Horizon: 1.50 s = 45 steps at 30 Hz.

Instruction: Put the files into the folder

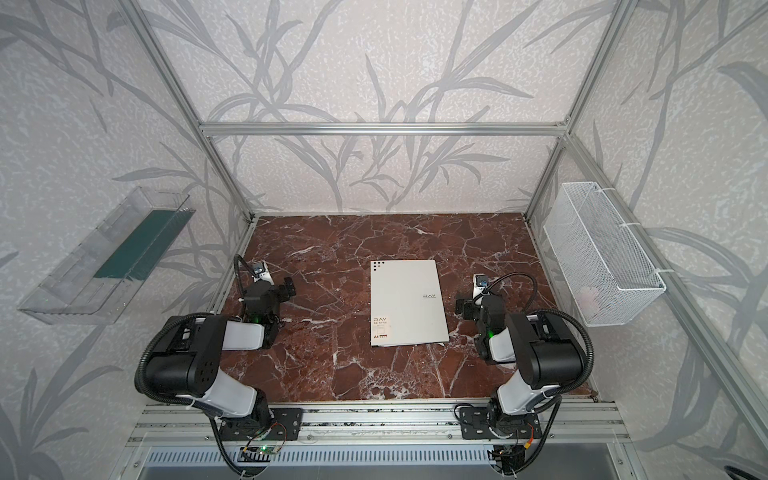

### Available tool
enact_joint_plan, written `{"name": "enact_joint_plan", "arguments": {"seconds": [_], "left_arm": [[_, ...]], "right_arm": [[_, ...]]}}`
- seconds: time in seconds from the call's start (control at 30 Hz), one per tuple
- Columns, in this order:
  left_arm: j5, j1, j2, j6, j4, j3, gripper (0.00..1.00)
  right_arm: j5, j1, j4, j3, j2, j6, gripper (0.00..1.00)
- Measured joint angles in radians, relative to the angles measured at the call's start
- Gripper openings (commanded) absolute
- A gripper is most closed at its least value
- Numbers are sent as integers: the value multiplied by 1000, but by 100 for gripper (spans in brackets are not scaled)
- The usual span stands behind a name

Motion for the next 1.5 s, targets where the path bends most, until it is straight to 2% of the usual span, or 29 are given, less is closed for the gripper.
{"name": "enact_joint_plan", "arguments": {"seconds": [0.1, 0.17, 1.07, 1.23, 1.37, 1.5], "left_arm": [[0, 0, 0, 0, 0, 0, 99], [0, 0, 0, 0, 0, 0, 99], [3, 0, 0, 0, 0, 0, 99], [3, 0, 0, 0, 0, 0, 99], [3, 0, 0, 0, 1, 0, 99], [3, 0, 0, 0, 4, -2, 99]], "right_arm": [[-9, 14, -82, 102, -11, -24, 99], [-15, 17, -76, 124, -18, -34, 99], [-79, -8, -122, 120, -22, -48, 99], [-77, -7, 43, 5, -15, -38, 99], [-123, -13, -102, 63, -19, -46, 99], [-142, -19, -99, 113, -28, -45, 99]]}}
